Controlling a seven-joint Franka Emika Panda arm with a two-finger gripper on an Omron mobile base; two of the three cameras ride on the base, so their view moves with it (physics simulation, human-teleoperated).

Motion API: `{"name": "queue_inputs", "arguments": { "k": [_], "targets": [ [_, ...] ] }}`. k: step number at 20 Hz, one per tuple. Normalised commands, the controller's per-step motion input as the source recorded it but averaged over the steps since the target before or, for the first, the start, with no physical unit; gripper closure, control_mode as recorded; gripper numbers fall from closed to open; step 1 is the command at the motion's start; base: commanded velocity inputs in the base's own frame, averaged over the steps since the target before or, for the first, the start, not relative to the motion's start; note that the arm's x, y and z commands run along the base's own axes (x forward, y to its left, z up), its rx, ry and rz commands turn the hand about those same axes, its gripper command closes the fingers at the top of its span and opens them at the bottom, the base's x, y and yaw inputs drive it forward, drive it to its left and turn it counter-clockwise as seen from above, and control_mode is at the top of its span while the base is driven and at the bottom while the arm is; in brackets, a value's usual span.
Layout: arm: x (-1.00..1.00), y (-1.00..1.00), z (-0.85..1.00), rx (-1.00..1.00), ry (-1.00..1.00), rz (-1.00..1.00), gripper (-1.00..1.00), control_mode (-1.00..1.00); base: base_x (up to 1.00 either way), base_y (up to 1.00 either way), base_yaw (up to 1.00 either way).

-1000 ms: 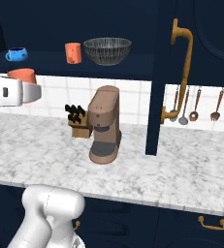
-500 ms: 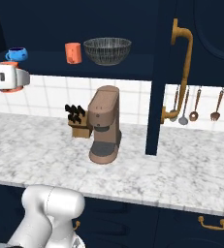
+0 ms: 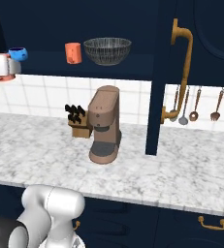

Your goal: Gather all objects into one cabinet and sort the glasses and bowls to opposite sides.

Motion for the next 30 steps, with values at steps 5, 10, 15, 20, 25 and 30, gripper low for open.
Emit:
{"name": "queue_inputs", "arguments": {
  "k": [5, 10, 15, 20, 25, 30],
  "targets": [
    [0.78, 0.38, 0.00, 0.00, 0.00, 0.00, 1.00, -1.00, 0.00, 0.00, 0.00],
    [0.85, 0.26, 0.00, 0.02, 0.01, 0.01, 1.00, -1.00, 0.00, 0.00, 0.00],
    [0.53, 0.29, 0.00, 0.00, 0.00, 0.00, 1.00, -1.00, 0.00, 0.00, 0.00],
    [0.34, 0.40, -0.20, 0.00, 0.00, 0.01, 1.00, -1.00, 0.00, 0.00, 0.00],
    [0.40, 0.17, -0.20, 0.00, 0.01, 0.03, 1.00, -1.00, 0.00, 0.00, 0.00],
    [0.49, 0.10, 0.00, 0.00, 0.01, 0.04, 1.00, -1.00, 0.00, 0.00, 0.00]
  ]
}}
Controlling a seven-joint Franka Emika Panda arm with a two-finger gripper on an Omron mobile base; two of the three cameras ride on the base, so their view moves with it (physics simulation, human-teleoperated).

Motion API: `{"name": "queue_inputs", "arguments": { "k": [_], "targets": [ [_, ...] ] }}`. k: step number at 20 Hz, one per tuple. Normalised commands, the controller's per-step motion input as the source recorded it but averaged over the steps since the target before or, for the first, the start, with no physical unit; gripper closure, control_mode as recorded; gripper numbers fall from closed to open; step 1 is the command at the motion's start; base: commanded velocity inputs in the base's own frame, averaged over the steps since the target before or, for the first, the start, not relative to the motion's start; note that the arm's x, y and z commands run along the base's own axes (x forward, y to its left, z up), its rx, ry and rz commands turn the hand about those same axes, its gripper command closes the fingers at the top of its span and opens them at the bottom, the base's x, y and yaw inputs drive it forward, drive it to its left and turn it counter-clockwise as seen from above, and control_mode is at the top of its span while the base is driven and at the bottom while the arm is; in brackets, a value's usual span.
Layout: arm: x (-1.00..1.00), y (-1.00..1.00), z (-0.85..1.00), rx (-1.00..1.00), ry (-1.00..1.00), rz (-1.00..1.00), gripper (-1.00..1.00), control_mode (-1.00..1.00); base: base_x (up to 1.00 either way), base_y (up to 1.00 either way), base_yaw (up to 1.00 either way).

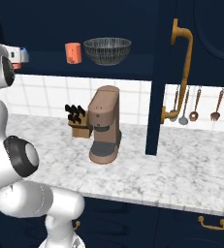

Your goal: Gather all objects into one cabinet and sort the glasses and bowls to opposite sides.

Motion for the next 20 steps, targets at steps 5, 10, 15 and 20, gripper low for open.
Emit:
{"name": "queue_inputs", "arguments": {
  "k": [5, 10, 15, 20],
  "targets": [
    [0.32, 0.14, -0.13, 0.00, 0.00, 0.02, 1.00, -1.00, 0.00, 0.00, 0.00],
    [0.26, 0.01, -0.25, 0.00, 0.00, 0.03, 1.00, -1.00, 0.00, 0.00, 0.00],
    [0.26, 0.00, -0.25, 0.00, 0.00, 0.01, 1.00, -1.00, 0.00, 0.00, 0.00],
    [0.37, 0.00, -0.07, 0.00, 0.00, 0.01, 1.00, -1.00, 0.00, 0.00, 0.00]
  ]
}}
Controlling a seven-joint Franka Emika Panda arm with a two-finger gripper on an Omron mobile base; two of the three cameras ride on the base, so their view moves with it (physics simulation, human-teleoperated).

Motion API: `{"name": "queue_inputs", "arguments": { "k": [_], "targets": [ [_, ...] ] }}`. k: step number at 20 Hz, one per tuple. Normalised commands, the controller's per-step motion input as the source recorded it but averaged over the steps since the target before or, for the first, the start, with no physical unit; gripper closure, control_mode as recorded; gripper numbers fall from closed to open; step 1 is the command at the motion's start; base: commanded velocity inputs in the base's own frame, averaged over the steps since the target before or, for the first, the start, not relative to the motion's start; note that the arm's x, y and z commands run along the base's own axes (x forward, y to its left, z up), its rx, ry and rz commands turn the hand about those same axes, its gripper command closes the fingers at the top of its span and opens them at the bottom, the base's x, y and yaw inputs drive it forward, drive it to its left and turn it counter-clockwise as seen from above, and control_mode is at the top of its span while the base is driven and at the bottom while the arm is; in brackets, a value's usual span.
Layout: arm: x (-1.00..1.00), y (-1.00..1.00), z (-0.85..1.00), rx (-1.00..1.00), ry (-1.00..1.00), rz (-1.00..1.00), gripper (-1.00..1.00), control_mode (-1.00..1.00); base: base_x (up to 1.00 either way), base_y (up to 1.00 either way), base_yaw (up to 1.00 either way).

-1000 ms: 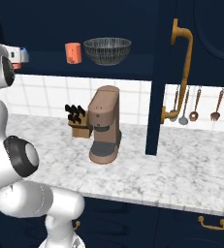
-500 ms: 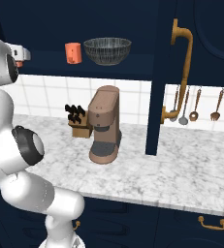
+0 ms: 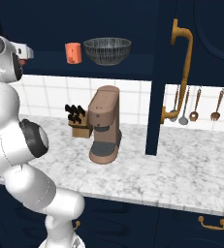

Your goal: Gather all objects into one cabinet and sort the glasses and bowls to opposite sides.

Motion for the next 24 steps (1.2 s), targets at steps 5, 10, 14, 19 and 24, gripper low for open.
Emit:
{"name": "queue_inputs", "arguments": {
  "k": [5, 10, 14, 19, 24],
  "targets": [
    [0.16, 0.02, -0.02, 0.00, 0.00, 0.00, -1.00, -1.00, 0.00, 0.00, 0.00],
    [-0.02, 0.00, 0.00, 0.00, 0.00, 0.00, -1.00, -1.00, 0.00, 0.00, 0.00],
    [-0.58, -0.38, 0.00, 0.00, 0.00, -0.12, -1.00, -1.00, 0.00, 0.00, 0.00],
    [-0.93, -0.66, 0.00, 0.02, 0.00, -0.21, -1.00, -1.00, 0.00, 0.00, 0.00],
    [-0.36, -0.78, 0.00, 0.02, 0.00, -0.12, -1.00, -1.00, 0.00, 0.00, 0.00]
  ]
}}
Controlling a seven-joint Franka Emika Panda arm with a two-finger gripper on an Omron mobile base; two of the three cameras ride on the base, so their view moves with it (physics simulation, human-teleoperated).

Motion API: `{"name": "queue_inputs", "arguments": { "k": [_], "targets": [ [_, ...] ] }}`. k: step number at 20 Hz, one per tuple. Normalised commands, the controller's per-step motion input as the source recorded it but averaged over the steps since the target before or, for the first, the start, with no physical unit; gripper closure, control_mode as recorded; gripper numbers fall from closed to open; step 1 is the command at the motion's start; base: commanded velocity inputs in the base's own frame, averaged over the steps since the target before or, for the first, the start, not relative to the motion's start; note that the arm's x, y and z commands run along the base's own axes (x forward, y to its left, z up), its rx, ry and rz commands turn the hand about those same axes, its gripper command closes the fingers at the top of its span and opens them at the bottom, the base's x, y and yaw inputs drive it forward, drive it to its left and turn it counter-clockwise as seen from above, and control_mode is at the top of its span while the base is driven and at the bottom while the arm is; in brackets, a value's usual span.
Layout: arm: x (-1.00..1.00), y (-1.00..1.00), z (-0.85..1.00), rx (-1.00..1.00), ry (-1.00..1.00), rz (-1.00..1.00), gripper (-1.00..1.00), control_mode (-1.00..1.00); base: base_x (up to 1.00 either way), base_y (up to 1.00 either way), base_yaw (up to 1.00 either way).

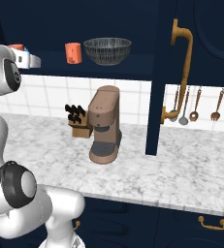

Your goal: Gather all objects into one cabinet and sort the glasses and bowls to opposite sides.

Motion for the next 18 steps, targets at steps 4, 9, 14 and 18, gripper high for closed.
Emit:
{"name": "queue_inputs", "arguments": {
  "k": [4, 9, 14, 18],
  "targets": [
    [-0.09, -0.82, 0.13, 0.05, 0.04, -0.04, -1.00, -1.00, 0.00, 0.00, 0.00],
    [0.00, -0.58, 0.29, 0.03, 0.05, -0.01, -1.00, -1.00, 0.00, 0.00, 0.00],
    [0.00, -0.43, 0.17, 0.00, 0.06, 0.00, -1.00, -1.00, 0.00, 0.00, 0.00],
    [-0.01, -0.37, 0.00, 0.00, 0.01, 0.00, -1.00, -1.00, 0.00, 0.00, 0.00]
  ]
}}
